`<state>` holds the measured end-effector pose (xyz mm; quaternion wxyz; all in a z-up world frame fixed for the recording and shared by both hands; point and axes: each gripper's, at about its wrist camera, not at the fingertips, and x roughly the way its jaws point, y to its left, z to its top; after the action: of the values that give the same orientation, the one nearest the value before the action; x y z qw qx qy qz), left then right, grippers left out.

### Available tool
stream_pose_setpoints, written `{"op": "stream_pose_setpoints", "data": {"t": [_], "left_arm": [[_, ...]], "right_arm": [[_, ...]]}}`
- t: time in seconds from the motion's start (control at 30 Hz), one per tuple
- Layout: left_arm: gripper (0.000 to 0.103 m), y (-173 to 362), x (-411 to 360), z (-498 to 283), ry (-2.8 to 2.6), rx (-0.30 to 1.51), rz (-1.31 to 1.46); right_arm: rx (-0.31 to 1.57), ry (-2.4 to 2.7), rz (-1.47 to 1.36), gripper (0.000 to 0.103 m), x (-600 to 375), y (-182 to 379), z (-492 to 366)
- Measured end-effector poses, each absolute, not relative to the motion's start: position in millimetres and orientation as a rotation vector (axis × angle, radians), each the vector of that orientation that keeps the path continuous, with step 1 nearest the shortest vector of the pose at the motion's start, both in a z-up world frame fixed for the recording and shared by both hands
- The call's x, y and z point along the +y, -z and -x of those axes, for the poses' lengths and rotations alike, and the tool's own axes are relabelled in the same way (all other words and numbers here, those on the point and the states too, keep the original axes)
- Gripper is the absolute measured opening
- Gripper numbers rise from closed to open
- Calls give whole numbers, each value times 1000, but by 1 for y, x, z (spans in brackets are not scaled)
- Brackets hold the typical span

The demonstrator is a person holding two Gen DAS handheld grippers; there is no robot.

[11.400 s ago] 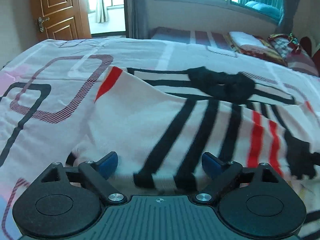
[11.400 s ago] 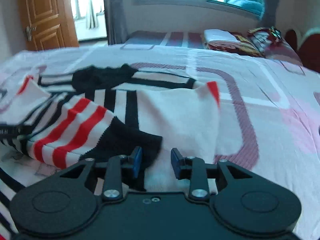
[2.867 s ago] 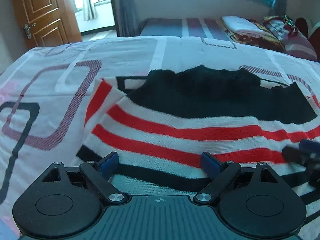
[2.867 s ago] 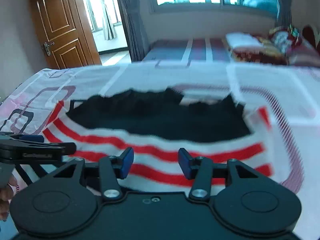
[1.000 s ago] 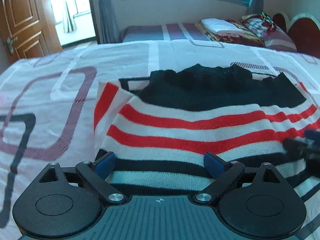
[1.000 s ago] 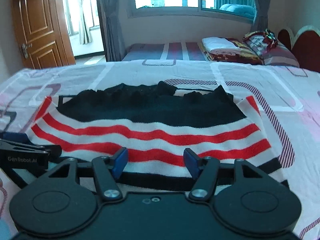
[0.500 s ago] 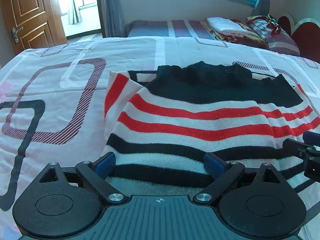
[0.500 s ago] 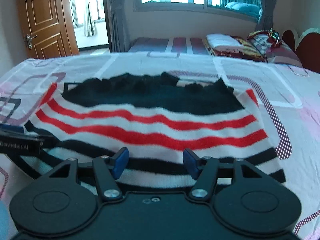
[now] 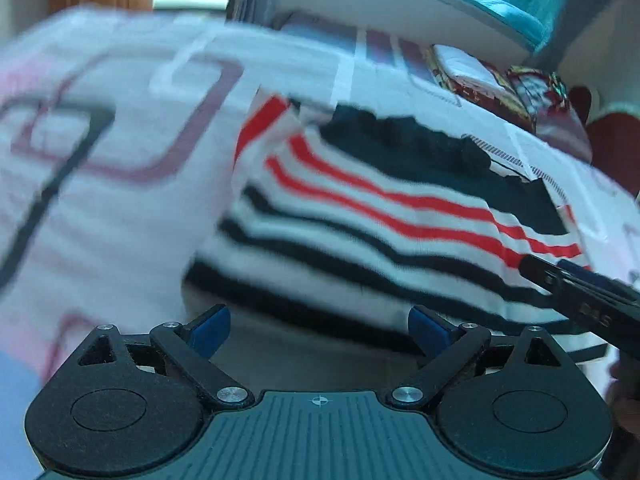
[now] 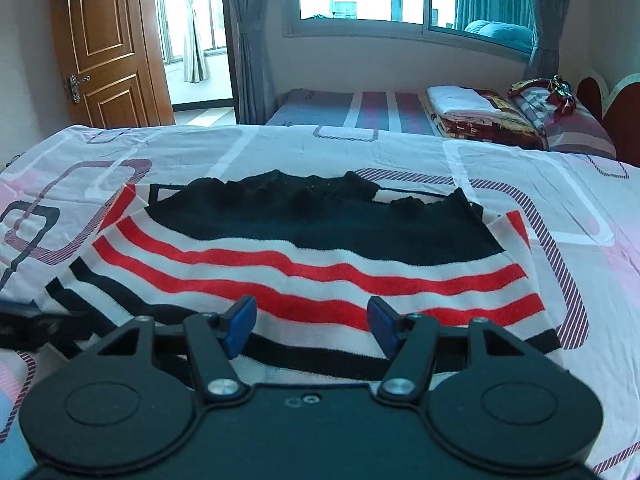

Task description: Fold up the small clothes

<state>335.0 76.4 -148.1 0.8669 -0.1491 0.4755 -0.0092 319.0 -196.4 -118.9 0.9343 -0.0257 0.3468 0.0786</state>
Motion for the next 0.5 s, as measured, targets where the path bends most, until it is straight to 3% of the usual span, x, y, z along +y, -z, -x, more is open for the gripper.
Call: {"op": "stream_pose_setpoints", "data": {"t": [0.27,0.5], "left_arm": [[96,183,91,-318,21,1035,639],[103,199,97,-332,0,929,837]], "right_arm": [[717,-170,32,61,-201,122,-319],[727,-182,24,61,-206,126,-316]]}}
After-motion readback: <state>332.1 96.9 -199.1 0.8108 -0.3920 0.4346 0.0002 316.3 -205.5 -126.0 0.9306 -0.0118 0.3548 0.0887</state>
